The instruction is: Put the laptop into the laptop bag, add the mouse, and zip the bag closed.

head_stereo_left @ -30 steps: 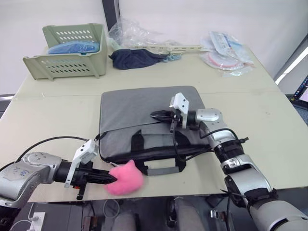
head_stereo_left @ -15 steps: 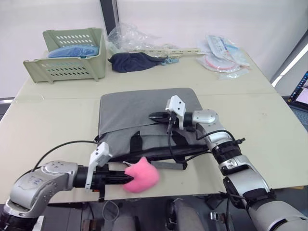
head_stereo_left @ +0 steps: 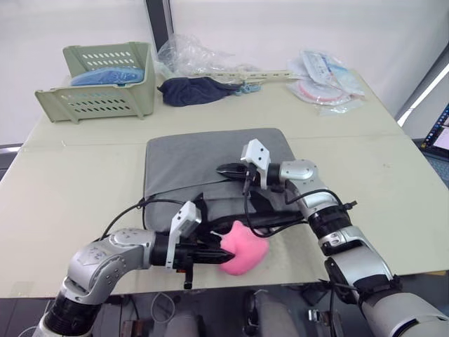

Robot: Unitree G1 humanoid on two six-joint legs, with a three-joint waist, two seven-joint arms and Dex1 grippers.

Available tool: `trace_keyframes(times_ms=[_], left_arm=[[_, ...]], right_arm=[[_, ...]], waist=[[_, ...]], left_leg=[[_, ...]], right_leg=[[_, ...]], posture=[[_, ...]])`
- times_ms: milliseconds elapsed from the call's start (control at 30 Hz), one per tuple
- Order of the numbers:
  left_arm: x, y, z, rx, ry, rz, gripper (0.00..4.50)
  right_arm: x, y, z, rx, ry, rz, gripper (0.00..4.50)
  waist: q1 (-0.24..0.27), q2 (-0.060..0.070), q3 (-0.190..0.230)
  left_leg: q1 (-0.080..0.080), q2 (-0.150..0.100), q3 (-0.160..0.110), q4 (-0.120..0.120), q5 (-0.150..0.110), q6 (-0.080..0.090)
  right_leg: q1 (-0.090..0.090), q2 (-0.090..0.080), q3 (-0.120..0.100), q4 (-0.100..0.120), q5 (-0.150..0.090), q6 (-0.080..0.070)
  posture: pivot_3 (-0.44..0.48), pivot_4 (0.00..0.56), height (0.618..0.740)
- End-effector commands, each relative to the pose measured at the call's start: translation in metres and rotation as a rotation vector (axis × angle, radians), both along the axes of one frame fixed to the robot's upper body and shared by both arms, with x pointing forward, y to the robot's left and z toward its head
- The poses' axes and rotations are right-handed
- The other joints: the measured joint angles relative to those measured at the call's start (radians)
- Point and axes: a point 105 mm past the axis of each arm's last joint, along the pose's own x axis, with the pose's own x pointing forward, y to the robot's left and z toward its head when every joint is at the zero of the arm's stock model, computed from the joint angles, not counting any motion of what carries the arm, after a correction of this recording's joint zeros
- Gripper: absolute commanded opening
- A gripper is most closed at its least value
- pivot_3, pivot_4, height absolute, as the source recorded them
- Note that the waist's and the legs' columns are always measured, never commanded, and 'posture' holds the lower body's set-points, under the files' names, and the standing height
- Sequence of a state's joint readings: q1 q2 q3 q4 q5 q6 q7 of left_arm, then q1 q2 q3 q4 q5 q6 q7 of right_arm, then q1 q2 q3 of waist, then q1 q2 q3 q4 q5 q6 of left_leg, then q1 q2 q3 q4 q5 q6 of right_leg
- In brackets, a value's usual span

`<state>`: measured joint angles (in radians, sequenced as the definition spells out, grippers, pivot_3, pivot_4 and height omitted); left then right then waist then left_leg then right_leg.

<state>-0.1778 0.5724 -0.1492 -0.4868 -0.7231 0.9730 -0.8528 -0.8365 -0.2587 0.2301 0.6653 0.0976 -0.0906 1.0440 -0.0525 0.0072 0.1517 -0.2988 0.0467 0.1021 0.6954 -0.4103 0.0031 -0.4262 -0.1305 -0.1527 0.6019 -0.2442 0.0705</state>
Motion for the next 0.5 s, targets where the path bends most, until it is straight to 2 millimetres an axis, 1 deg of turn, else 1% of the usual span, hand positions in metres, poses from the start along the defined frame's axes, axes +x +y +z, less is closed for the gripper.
trace_keyframes(times_ms=[33, 133, 233, 267, 300, 333, 367, 433, 500], left_arm=[[-0.004, -0.018, 0.007, -0.045, -0.049, -0.076, 0.05], [-0.001, -0.018, 0.007, -0.043, -0.051, -0.074, 0.05], [0.0, -0.013, 0.006, -0.031, -0.044, -0.066, 0.05], [-0.001, -0.009, 0.006, -0.026, -0.04, -0.061, 0.58], [-0.002, -0.004, 0.006, -0.02, -0.035, -0.055, 0.74], [-0.004, 0.002, 0.006, -0.01, -0.03, -0.05, 1.12], [-0.005, 0.006, 0.007, -0.004, -0.027, -0.047, 1.59], [-0.01, 0.026, 0.006, 0.036, -0.021, -0.028, 2.5], [-0.017, 0.048, 0.006, 0.085, -0.014, -0.009, 3.41]], right_arm=[[-0.012, -0.014, -0.077, -0.194, 0.214, -0.048, 0.0], [-0.011, -0.014, -0.076, -0.194, 0.213, -0.05, 0.0], [-0.01, -0.015, -0.076, -0.194, 0.213, -0.052, 0.0], [-0.01, -0.015, -0.076, -0.19, 0.213, -0.052, 0.0], [-0.01, -0.015, -0.075, -0.184, 0.212, -0.052, 0.0], [-0.01, -0.014, -0.073, -0.173, 0.211, -0.054, 0.0], [-0.009, -0.014, -0.072, -0.165, 0.209, -0.055, 0.0], [-0.008, -0.011, -0.063, -0.116, 0.205, -0.052, 0.0], [-0.009, -0.006, -0.049, -0.048, 0.192, -0.036, 0.0]], waist=[[0.0, 0.0, 0.0], [0.0, 0.0, 0.0], [0.0, 0.0, 0.0], [0.0, 0.0, 0.0], [-0.001, 0.001, 0.0], [-0.001, 0.001, 0.0], [-0.003, 0.001, 0.0], [-0.005, 0.002, 0.001], [-0.005, 0.003, 0.002]], left_leg=[[0.0, 0.0, 0.0, 0.0, 0.0, 0.0], [0.0, 0.0, 0.0, 0.0, 0.0, 0.0], [0.0, 0.0, 0.0, 0.0, 0.0, 0.0], [0.0, 0.0, 0.0, 0.0, 0.0, 0.0], [0.0, 0.0, 0.0, 0.0, 0.0, 0.0], [0.0, 0.0, 0.0, 0.0, 0.0, 0.0], [0.0, 0.0, 0.0, -0.001, 0.0, 0.0], [0.0, 0.001, 0.0, -0.002, 0.0, 0.0], [0.001, 0.002, 0.0, -0.003, 0.0, 0.0]], right_leg=[[0.0, 0.0, 0.0, 0.0, 0.0, 0.0], [0.001, 0.0, 0.0, -0.001, 0.0, 0.0], [0.001, 0.0, 0.0, -0.001, 0.0, 0.0], [0.001, 0.0, 0.0, -0.001, 0.0, 0.0], [0.001, 0.0, 0.0, -0.001, 0.0, 0.0], [0.0, 0.0, 0.0, -0.001, 0.0, 0.0], [0.0, 0.0, 0.0, -0.001, 0.0, 0.0], [0.0, 0.0, 0.0, -0.001, -0.001, -0.001], [-0.002, 0.0, 0.0, 0.0, -0.002, -0.003]], posture=[[0.0, 0.15, 0.74], [0.0, 0.15, 0.74], [0.0, 0.15, 0.74], [0.0, 0.15, 0.74], [0.0, 0.15, 0.74], [0.0, 0.15, 0.74], [0.0, 0.15, 0.74], [0.0, 0.15, 0.74], [0.0, 0.15, 0.74]])
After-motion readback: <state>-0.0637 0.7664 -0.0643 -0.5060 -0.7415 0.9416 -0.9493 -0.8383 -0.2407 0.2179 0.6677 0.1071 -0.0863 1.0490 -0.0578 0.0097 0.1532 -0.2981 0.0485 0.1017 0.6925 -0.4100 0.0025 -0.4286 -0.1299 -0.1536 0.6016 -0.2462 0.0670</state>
